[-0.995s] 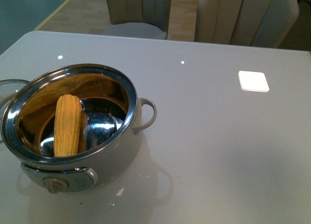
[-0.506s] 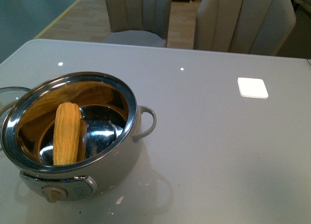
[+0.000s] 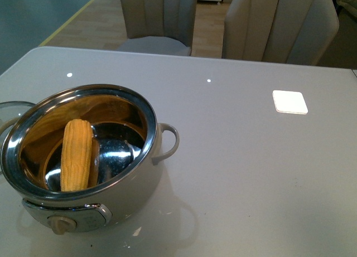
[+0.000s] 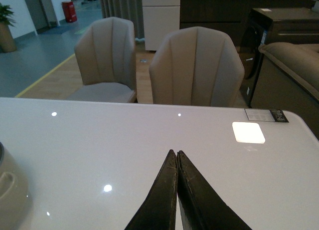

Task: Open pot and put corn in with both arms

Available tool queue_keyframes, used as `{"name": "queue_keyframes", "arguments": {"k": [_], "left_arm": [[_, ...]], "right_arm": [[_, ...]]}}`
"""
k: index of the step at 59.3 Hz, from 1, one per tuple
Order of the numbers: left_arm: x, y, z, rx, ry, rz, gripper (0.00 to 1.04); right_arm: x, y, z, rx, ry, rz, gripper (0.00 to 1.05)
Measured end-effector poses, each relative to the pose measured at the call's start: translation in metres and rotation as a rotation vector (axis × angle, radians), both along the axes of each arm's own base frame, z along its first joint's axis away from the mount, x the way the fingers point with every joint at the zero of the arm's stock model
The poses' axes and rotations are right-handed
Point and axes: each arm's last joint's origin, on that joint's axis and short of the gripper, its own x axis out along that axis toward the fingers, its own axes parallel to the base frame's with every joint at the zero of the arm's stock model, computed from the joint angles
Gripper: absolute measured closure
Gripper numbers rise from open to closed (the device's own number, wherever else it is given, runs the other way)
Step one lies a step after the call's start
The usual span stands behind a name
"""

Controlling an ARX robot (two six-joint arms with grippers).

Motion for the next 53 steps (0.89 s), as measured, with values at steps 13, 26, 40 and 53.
{"name": "queue_keyframes", "arguments": {"k": [13, 26, 40, 53], "left_arm": [[0.000, 0.000, 0.000, 0.000, 0.000, 0.000, 0.07], [0.000, 0.000, 0.000, 0.000, 0.000, 0.000, 0.07], [0.000, 0.000, 0.000, 0.000, 0.000, 0.000, 0.07], [0.000, 0.000, 0.000, 0.000, 0.000, 0.000, 0.07]], "right_arm": [[-0.013, 0.000, -0.004, 0.000, -0.023, 0.001, 1.03], [-0.013, 0.000, -0.003, 0.000, -0.026, 0.001, 1.03], [-0.013, 0.000, -0.003, 0.000, -0.027, 0.000, 1.03], [-0.013, 0.000, -0.003, -0.001, -0.027, 0.000, 0.66]]}}
